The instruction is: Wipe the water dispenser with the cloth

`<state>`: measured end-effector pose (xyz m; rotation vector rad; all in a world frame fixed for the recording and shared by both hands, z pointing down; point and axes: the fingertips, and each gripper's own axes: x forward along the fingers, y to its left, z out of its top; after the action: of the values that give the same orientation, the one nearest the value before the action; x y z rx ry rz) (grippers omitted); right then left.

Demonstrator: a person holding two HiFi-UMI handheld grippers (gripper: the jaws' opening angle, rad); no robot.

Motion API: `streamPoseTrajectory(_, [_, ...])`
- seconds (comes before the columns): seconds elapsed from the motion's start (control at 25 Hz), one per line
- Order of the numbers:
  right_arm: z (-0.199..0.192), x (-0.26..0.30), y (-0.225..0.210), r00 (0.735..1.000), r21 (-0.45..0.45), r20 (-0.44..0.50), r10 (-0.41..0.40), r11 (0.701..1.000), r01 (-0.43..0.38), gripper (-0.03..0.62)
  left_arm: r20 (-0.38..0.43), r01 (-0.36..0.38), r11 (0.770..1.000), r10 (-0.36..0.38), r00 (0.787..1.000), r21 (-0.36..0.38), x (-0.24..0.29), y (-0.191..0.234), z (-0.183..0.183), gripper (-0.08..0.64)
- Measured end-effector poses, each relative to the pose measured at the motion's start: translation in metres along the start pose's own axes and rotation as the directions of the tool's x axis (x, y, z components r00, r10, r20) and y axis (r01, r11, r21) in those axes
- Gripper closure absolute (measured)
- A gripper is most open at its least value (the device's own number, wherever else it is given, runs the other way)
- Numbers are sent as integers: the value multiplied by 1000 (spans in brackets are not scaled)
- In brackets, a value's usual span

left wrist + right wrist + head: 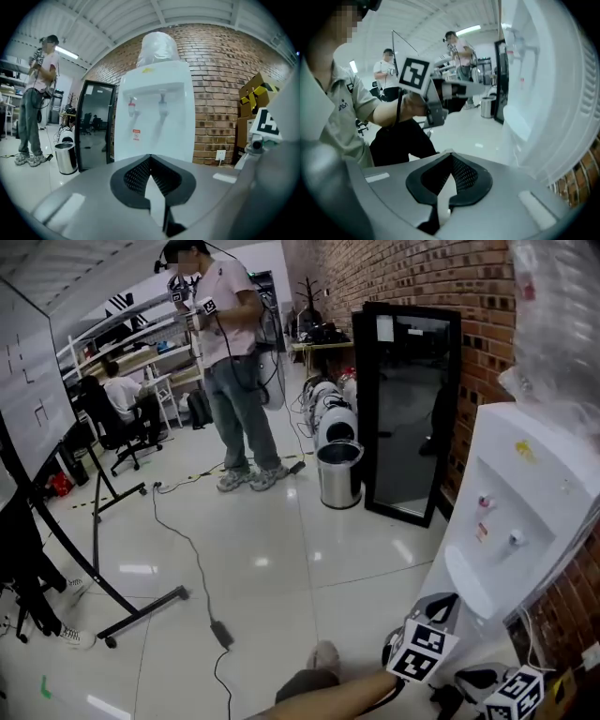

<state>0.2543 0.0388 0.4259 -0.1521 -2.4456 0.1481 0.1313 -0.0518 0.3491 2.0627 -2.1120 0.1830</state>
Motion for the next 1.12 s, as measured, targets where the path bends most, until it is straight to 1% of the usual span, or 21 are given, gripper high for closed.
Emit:
streamPoseTrajectory(0.04, [19, -1, -1, 997, -12, 77, -26, 1000, 27, 580, 8, -17, 1000, 17, 1000, -7, -2, 6, 1, 560])
streamPoseTrajectory(0.08, [39, -5, -4, 986, -14, 158, -58, 998, 60, 580, 17, -34, 999, 35, 999, -18, -4, 13, 3, 560])
streamPoseTrajectory(0.12, [56, -12, -8, 966, -5, 240, -94, 995, 98, 580, 26, -52, 998, 53, 998, -32, -8, 19, 5, 560])
streamPoseTrajectory(0.2, [82, -28, -18, 910, 36, 375, -177, 984, 176, 580, 44, -78, 995, 81, 996, -57, -15, 29, 10, 560])
streamPoseTrajectory(0.28, [92, -42, -26, 858, 73, 446, -254, 966, 248, 580, 57, -87, 994, 91, 994, -67, -21, 32, 13, 560])
streamPoseTrajectory(0.32, [93, -48, -30, 839, 81, 464, -285, 957, 280, 580, 62, -85, 994, 89, 994, -65, -23, 31, 15, 560])
streamPoseTrajectory(0.36, [93, -53, -32, 823, 84, 476, -309, 948, 307, 581, 64, -80, 995, 84, 994, -62, -24, 29, 16, 560])
streamPoseTrajectory(0.44, [95, -63, -34, 801, 91, 491, -344, 934, 345, 581, 66, -64, 996, 68, 996, -54, -26, 23, 17, 560])
streamPoseTrajectory(0.6, [98, -75, -35, 772, 107, 510, -378, 919, 379, 581, 75, -42, 998, 45, 996, -41, -29, 12, 18, 560])
streamPoseTrajectory(0.84, [102, -82, -35, 747, 113, 536, -393, 911, 398, 581, 82, -47, 999, 48, 995, -17, -26, 7, 20, 560])
streamPoseTrajectory(0.92, [103, -82, -36, 744, 105, 543, -388, 911, 398, 581, 88, -51, 999, 52, 995, -13, -26, 7, 22, 560])
streamPoseTrajectory(1.12, [102, -81, -39, 751, 99, 535, -387, 912, 399, 581, 91, -51, 999, 52, 994, -17, -24, 6, 23, 560])
